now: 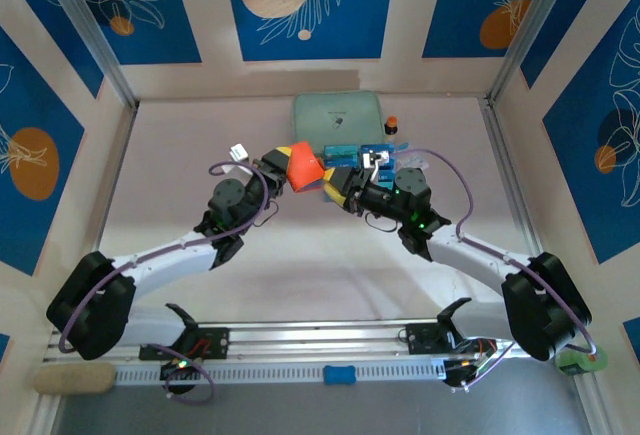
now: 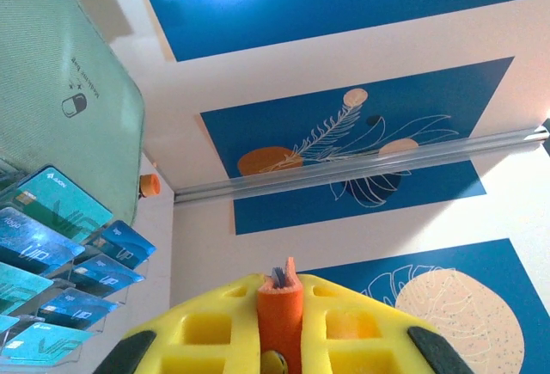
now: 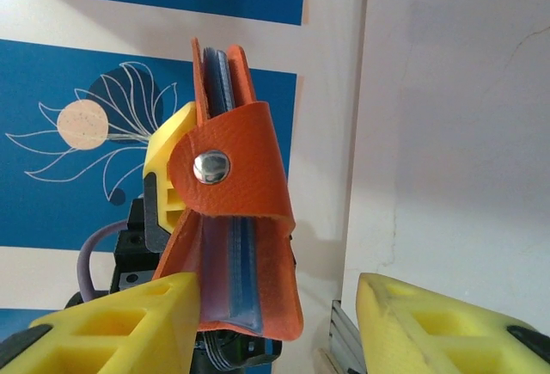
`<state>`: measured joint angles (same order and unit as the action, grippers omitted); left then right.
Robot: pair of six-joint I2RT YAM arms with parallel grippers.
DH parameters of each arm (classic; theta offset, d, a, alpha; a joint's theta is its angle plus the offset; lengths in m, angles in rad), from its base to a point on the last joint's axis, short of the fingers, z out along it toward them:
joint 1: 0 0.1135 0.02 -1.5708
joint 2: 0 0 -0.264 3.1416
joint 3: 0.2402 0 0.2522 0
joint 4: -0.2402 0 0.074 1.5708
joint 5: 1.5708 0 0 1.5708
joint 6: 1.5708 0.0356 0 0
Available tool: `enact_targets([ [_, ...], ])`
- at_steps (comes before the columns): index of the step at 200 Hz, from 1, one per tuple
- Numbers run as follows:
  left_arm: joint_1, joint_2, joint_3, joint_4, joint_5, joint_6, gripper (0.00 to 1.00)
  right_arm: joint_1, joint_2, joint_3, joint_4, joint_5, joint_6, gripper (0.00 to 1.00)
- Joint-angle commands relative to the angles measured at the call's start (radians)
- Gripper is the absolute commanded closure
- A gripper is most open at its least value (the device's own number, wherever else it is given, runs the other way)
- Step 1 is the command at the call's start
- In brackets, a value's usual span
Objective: Put the credit cards into the card holder
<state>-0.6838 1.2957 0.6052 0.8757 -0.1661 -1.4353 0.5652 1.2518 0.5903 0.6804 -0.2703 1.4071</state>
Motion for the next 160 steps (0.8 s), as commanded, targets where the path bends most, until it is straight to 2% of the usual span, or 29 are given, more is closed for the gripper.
enact_targets([
  [1,-0.011,-0.001,0.041,0.052,-0.006,-0.005,1.0,0.009,0.021,0.003,0.042,-0.007,0.013,0.5],
  [112,-0.013,0.017,0.04,0.057,0.002,-0.011,1.0,0.009,0.116,0.032,0.182,-0.059,0.078,0.55],
  [142,-0.013,0.022,0.034,0.059,0.002,-0.013,1.0,0.007,0.117,0.042,0.183,-0.068,0.078,0.63],
  [160,-0.014,0.024,0.026,0.057,0.003,-0.013,1.0,0.003,0.116,0.043,0.183,-0.074,0.076,0.73],
])
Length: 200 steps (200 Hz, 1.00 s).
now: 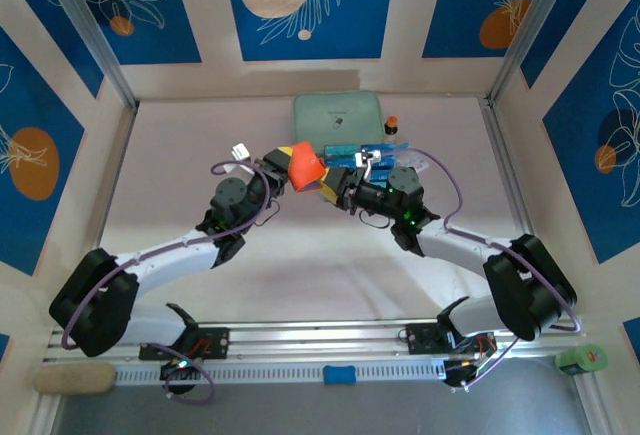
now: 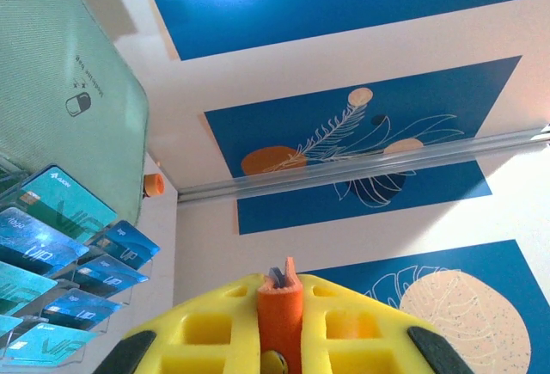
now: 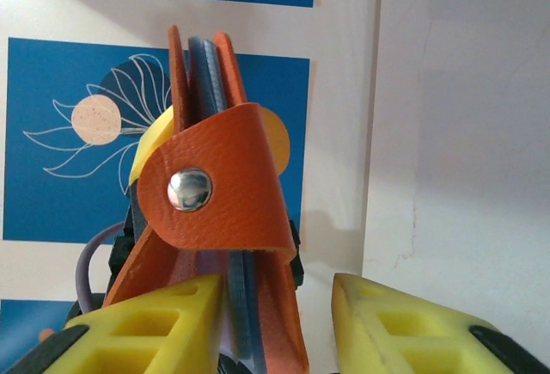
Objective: Put the credit cards into the card holder
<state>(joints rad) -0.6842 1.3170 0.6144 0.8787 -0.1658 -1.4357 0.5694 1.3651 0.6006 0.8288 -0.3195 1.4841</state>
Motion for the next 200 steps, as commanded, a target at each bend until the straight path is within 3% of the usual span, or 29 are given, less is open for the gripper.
enact_targets([
  [1,-0.014,0.002,0.016,0.053,0.003,-0.013,1.0,-0.002,0.002,0.032,0.035,-0.025,-0.001,0.74],
  [28,-0.012,0.005,-0.007,0.045,0.002,-0.009,1.0,-0.024,-0.004,0.022,0.022,-0.032,-0.007,1.0],
  [36,-0.012,0.005,-0.02,0.042,0.001,-0.003,1.0,-0.03,-0.007,0.017,0.017,-0.035,-0.012,1.0],
  [45,-0.008,0.006,-0.037,0.041,0.004,0.008,0.85,-0.037,-0.011,0.012,0.001,-0.035,-0.022,1.0],
  [65,0.003,-0.007,-0.072,0.013,0.015,0.029,0.4,-0.043,-0.035,0.008,-0.074,-0.03,-0.076,1.0],
  [92,0.035,-0.064,-0.103,-0.094,0.053,0.087,0.0,-0.042,-0.092,0.002,-0.239,0.01,-0.2,1.0],
  [111,0.066,-0.117,-0.067,-0.267,0.113,0.186,0.0,-0.034,-0.139,-0.004,-0.366,0.058,-0.304,1.0],
  [154,0.077,-0.105,0.271,-0.945,0.201,0.602,0.0,0.008,-0.203,-0.012,-0.576,0.157,-0.482,1.0],
  [200,0.017,0.058,0.509,-1.208,0.212,0.828,0.0,0.048,-0.192,0.006,-0.64,0.213,-0.538,1.0],
])
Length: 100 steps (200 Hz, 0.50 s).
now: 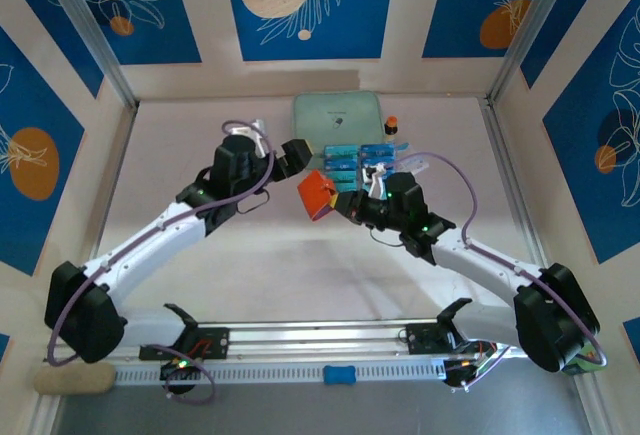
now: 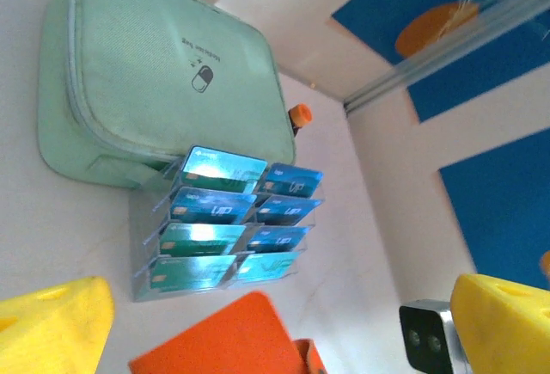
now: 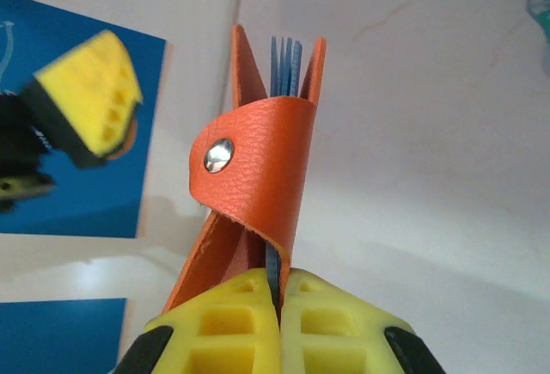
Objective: Put the credit cards into the card holder
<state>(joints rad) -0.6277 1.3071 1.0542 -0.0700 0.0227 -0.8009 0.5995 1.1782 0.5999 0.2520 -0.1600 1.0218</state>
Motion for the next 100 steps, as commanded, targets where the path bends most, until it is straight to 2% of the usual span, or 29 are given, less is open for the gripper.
enact_targets([
  [1,-0.042,0.07,0.072,-0.262,0.022,0.196,0.0,0.019,-0.004,0.007,-0.065,0.054,-0.076,1.0],
  [40,-0.128,0.149,0.172,-0.348,-0.052,0.286,0.0,0.04,0.016,0.042,-0.101,0.071,-0.107,1.0],
  [100,-0.185,0.232,0.21,-0.406,-0.099,0.327,0.0,0.042,0.028,0.052,-0.112,0.082,-0.107,1.0],
])
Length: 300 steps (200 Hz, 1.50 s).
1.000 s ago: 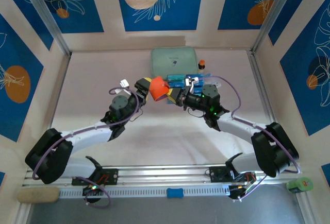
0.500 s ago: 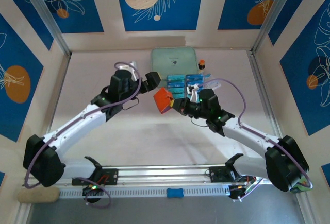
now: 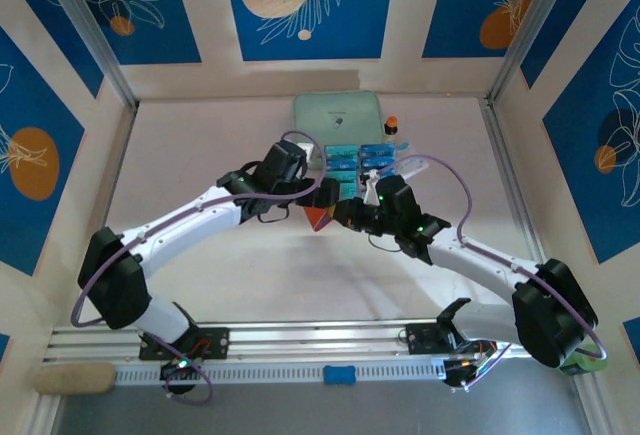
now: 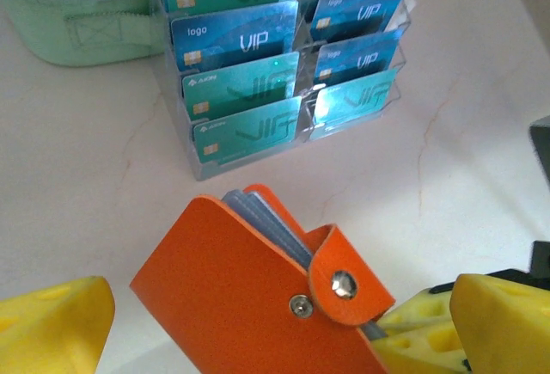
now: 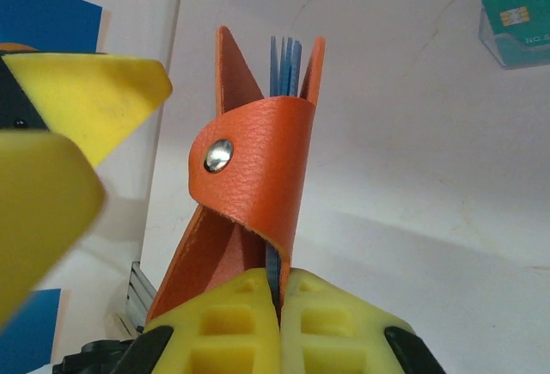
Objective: Put the credit cards into the card holder
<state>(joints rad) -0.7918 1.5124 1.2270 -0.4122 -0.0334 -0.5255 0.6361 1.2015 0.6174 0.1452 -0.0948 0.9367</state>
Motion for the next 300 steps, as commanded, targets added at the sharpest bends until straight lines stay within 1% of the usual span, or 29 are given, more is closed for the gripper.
enact_targets([
  [1,-0.021,0.027,0.037,-0.064,-0.044,0.053,0.0,0.006,0.005,0.035,-0.005,0.018,-0.021,1.0],
  [59,-0.042,0.04,0.029,-0.127,-0.1,0.089,0.0,-0.007,0.001,0.025,-0.002,0.019,-0.007,1.0],
  [149,-0.041,-0.045,-0.063,-0.188,-0.18,0.115,0.0,-0.023,-0.003,0.003,-0.004,0.032,0.017,1.0],
  [197,-0.038,-0.105,-0.126,-0.201,-0.231,0.096,0.0,-0.029,-0.007,-0.015,-0.003,0.041,0.03,1.0],
  [237,-0.039,-0.11,-0.187,-0.204,-0.254,0.063,0.0,-0.029,-0.01,-0.032,0.007,0.042,0.044,1.0],
  [269,-0.038,-0.087,-0.224,-0.192,-0.276,0.055,0.0,-0.012,-0.007,-0.064,0.026,0.07,0.08,1.0],
  [300,-0.038,-0.044,-0.241,-0.169,-0.278,0.051,0.0,0.039,0.019,-0.114,0.086,0.139,0.14,1.0],
])
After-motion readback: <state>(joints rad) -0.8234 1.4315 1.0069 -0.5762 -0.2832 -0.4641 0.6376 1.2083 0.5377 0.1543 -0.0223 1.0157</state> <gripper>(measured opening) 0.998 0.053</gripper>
